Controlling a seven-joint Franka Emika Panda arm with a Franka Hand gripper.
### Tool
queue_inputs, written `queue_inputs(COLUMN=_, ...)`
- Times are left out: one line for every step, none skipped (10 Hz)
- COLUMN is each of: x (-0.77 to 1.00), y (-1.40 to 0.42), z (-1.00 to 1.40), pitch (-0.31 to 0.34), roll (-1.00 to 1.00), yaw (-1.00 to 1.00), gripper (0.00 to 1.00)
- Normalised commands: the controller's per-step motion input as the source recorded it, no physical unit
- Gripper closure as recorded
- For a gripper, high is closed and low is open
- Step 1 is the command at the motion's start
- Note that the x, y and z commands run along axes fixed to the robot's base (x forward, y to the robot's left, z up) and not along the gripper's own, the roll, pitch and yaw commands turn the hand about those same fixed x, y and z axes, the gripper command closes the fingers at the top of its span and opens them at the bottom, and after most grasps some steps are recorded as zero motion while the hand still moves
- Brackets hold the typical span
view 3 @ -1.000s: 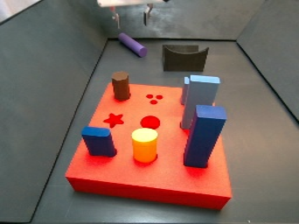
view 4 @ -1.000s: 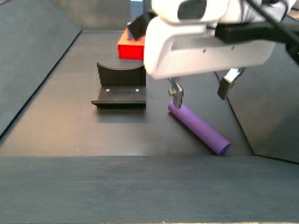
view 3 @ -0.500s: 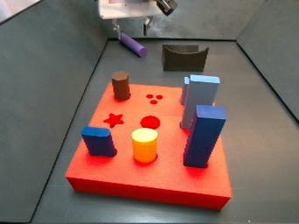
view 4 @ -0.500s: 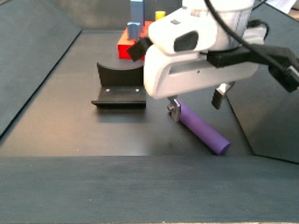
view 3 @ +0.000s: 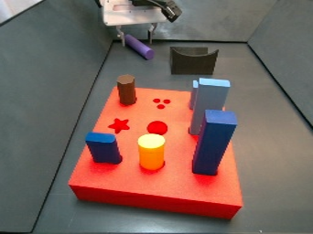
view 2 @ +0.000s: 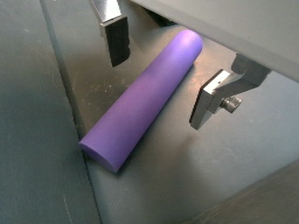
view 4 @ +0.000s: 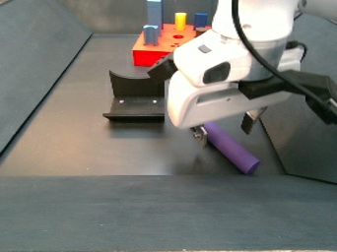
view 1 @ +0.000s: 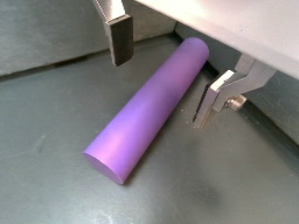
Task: Pick up the round object. Move up. Place the round object on the fixture. Regrasp the round object. Move to above the board. Insert the round object.
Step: Pick up the round object.
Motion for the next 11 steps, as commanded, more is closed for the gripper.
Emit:
queue_inputs(x=0.01, y=0.0, z=0.0, pitch=-0.5, roll=-0.1, yaw=-0.06, gripper=0.0)
queue_inputs(x=0.0, y=0.0, z=-0.09, pitch=-0.5, roll=-0.03, yaw=0.0, gripper=0.0)
queue_inputs(x=-0.03, y=0.0, z=-0.11, pitch=-0.413, roll=-0.03, yaw=0.0, gripper=0.0)
queue_inputs(x=-0.07, y=0.0, z=-0.16, pitch=-0.234, roll=-0.02, yaw=0.0, gripper=0.0)
queue_inputs(x=-0.17, y=0.02, z=-0.37, pitch=-0.429, roll=-0.04, yaw=-0.03, gripper=0.0)
queue_inputs(x=-0.17, y=0.04, z=-0.34, pitch=-0.441, roll=-0.04, yaw=0.0, gripper=0.0)
queue_inputs(x=-0.12, y=0.01, z=-0.49, pitch=-0.377, roll=-0.02, yaw=0.0, gripper=0.0)
queue_inputs(x=-0.05, y=0.02, z=-0.24, pitch=-0.171, roll=-0.03, yaw=0.0, gripper=0.0)
queue_inputs(x=0.0, y=0.03, z=-0.03, pitch=-0.083, roll=-0.04, yaw=0.0, gripper=0.0)
queue_inputs(x=0.0, y=0.0, z=0.0, pitch=-0.059, roll=-0.01, yaw=0.0, gripper=0.0)
queue_inputs(x=0.0, y=0.0, z=0.0, pitch=-0.004, roll=0.0, yaw=0.0, gripper=0.0)
